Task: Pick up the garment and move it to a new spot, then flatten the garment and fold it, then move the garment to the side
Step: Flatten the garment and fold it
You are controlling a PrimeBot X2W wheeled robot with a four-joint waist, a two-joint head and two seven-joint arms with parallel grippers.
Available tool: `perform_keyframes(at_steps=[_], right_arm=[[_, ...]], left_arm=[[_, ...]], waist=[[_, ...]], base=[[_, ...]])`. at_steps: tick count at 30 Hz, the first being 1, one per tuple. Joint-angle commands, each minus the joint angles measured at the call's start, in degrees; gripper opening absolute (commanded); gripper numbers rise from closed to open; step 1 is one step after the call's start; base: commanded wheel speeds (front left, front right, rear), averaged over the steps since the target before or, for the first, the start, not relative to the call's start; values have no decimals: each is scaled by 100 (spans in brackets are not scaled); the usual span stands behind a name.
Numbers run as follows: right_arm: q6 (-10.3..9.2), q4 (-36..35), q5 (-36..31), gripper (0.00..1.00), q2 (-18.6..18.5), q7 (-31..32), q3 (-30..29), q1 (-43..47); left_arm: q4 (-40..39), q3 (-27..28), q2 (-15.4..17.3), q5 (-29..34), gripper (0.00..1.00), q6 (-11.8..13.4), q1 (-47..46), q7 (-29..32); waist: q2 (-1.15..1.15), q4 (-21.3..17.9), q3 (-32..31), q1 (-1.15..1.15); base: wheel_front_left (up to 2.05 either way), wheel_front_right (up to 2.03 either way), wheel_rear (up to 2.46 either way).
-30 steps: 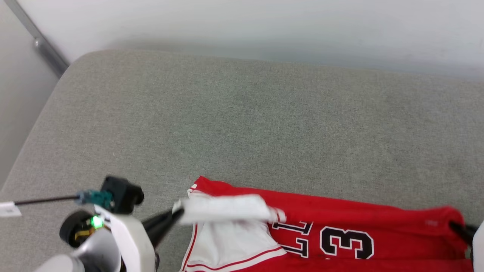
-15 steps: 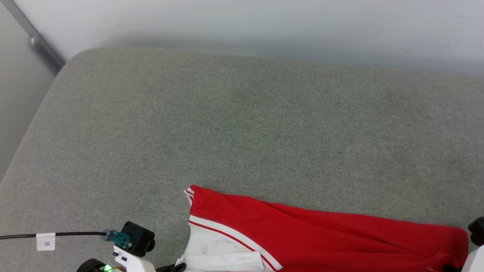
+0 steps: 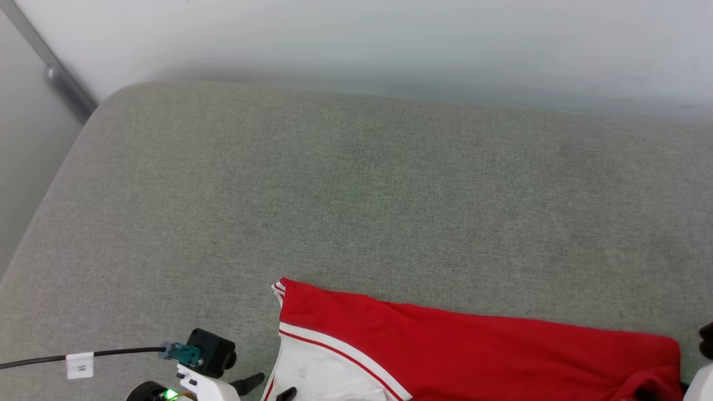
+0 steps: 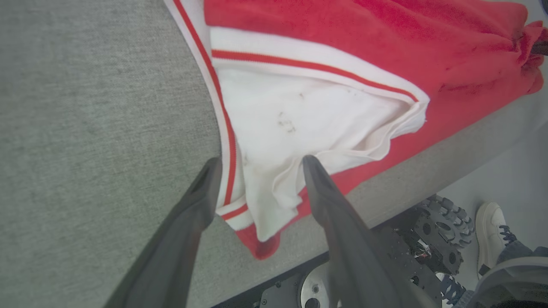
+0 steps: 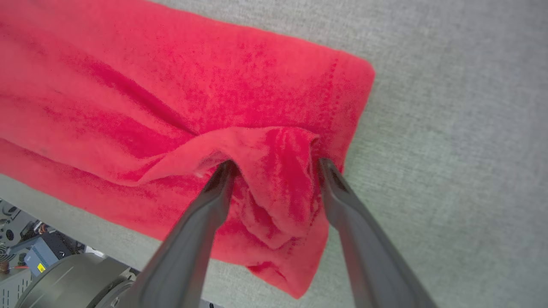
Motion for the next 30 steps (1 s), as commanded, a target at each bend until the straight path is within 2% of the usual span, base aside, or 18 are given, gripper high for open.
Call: perform_keyframes(at_steps=[1,9,14,18,19,20,23,24,26,30], right_arm=[[-7,-40,155,100,55,-13,-157,-65],[-7,-432,301,100,168,392,-890,116],[-7,-957,236,100,535,833,-1625,216],[-7,-1311,-17,100,1055,1012,-1990,137],[-7,-1375,-224,100,1339,1152,-2117,183],[-7,-1393,-324,100,1474,1216,-2168,211],[-7,-1319,-619,100,1922,1242,-2372,201],[-7,-1319,-619,100,1922,1242,-2372,201],[-7,-1186,-760,100,2239,1176,-2550,120],[-7,-841,-1056,100,2588,1021,-2697,64]], left_arm=[[-39,82,20,32,100,11,18,-144],[-282,627,-109,78,100,305,70,-1059],[-319,989,-302,383,100,526,123,-2064],[-223,1181,-477,787,100,679,141,-2957],[-191,1296,-584,997,100,779,136,-3256],[-194,1367,-656,1101,100,816,121,-3346],[-294,1652,-912,1500,100,922,107,-3457],[-294,1652,-912,1500,100,922,107,-3457],[-502,1976,-1181,1848,100,948,134,-3466],[-787,2497,-1643,2528,100,717,324,-3459]], waist=[[0,-58,-118,0],[0,-134,-300,0],[0,-160,-327,0],[0,-158,-307,0],[0,-138,-287,0],[0,-122,-267,0],[0,-73,-205,0],[0,-73,-205,0],[0,-39,-156,0],[0,19,-48,0]], base=[[0,0,0],[0,0,0],[0,0,0],[0,0,0],[0,0,0],[0,0,0],[0,0,0],[0,0,0],[0,0,0],[0,0,0]])
